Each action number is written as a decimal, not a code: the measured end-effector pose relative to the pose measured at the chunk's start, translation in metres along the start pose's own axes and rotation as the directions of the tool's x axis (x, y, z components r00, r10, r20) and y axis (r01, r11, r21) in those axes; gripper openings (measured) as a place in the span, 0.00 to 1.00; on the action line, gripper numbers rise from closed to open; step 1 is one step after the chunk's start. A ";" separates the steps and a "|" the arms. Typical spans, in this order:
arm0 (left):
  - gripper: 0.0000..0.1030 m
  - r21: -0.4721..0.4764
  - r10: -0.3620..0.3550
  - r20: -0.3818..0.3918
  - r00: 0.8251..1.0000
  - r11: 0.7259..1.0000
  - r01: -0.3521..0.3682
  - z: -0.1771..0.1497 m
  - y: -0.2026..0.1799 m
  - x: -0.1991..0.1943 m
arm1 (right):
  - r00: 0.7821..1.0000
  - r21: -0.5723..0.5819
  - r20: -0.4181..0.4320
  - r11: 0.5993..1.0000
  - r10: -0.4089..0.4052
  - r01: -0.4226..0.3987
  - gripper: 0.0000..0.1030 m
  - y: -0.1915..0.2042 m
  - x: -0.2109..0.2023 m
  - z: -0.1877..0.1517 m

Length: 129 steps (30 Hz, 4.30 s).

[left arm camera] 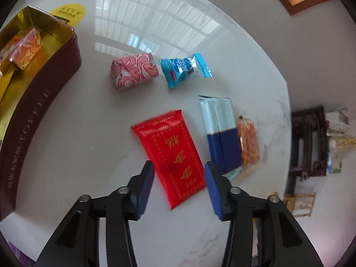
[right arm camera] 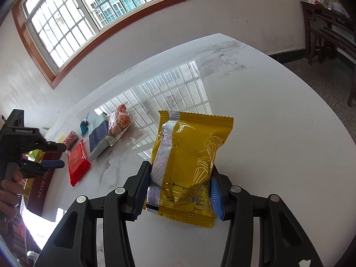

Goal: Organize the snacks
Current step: 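Reach the left gripper to the red packet and grasp it, then lift the red packet and carry it over the gold tray with the left gripper, then lower the red packet into the tray and open the left gripper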

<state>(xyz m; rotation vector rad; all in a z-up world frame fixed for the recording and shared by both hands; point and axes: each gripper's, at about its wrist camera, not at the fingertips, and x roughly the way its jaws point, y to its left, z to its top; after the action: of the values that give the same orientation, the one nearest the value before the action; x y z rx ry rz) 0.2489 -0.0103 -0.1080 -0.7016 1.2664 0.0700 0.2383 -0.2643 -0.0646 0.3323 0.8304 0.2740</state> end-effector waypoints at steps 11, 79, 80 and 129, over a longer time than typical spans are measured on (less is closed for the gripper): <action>0.82 -0.024 0.176 -0.004 0.984 0.984 -0.176 0.008 -0.020 0.031 | 0.999 0.029 0.009 0.999 0.045 -0.046 0.47 -0.005 -0.002 -0.002; 0.48 0.450 0.106 0.130 0.986 0.880 -0.154 -0.091 -0.009 -0.032 | 0.981 -0.125 -0.016 0.973 -0.195 0.192 0.45 0.029 0.016 0.003; 0.48 0.453 0.095 0.139 0.986 0.879 -0.149 -0.094 -0.005 -0.041 | 0.979 -0.133 -0.016 0.971 -0.204 0.201 0.45 0.030 0.017 0.003; 0.50 0.564 0.305 0.420 0.855 0.650 -0.509 0.025 0.111 -0.072 | 0.950 -0.196 -0.012 0.932 -0.312 0.304 0.45 0.042 0.023 0.002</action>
<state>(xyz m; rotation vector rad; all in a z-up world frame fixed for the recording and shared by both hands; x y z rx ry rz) 0.1998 0.1141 -0.0905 0.2341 1.0386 0.0875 0.2497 -0.2181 -0.0623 0.0116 0.8778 0.0657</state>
